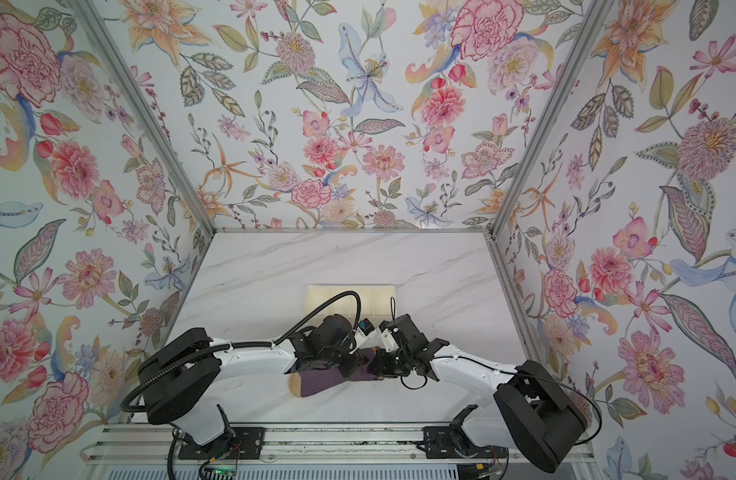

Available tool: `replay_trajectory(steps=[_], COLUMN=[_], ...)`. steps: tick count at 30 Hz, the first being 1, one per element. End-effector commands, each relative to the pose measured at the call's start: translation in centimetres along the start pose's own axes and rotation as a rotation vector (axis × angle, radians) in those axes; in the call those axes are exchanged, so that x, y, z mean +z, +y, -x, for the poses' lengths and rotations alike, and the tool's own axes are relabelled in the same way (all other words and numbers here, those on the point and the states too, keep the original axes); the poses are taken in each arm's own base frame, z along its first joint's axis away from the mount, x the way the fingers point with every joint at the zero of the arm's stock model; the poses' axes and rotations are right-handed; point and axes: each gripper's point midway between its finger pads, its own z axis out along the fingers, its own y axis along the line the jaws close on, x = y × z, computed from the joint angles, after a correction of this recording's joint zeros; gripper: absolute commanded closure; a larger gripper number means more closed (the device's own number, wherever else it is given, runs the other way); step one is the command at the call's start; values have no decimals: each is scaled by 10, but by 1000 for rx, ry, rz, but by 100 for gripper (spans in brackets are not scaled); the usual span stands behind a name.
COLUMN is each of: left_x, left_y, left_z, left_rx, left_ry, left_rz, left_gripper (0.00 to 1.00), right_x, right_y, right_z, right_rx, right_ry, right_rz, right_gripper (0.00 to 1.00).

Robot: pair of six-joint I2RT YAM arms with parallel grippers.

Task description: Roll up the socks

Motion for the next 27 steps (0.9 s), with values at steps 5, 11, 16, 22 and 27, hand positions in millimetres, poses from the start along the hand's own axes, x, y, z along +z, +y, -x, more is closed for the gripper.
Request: replay_trajectory(steps=[5, 11, 16, 22, 27], left_x=[4, 12, 15, 13, 10], left_y=[12, 16, 21, 27, 21], left_z=[-1, -9, -18, -22, -13], left_rx=[-44, -56, -75, -92, -83], left_ry=[2, 28, 54, 59, 29], left_rz=[11, 7, 14, 27, -2], left_gripper=[100, 100, 100, 100, 100], right_x=[10, 12, 15, 15, 9], right_y=[-4, -9, -15, -16, -2], right_z=[-8, -11, -17, -17, -9], right_rx=[13, 21, 32, 27, -12], right_ry=[36, 54, 73, 79, 57], right_rz=[-14, -35, -54, -61, -23], right_gripper=[87, 87, 87, 87, 82])
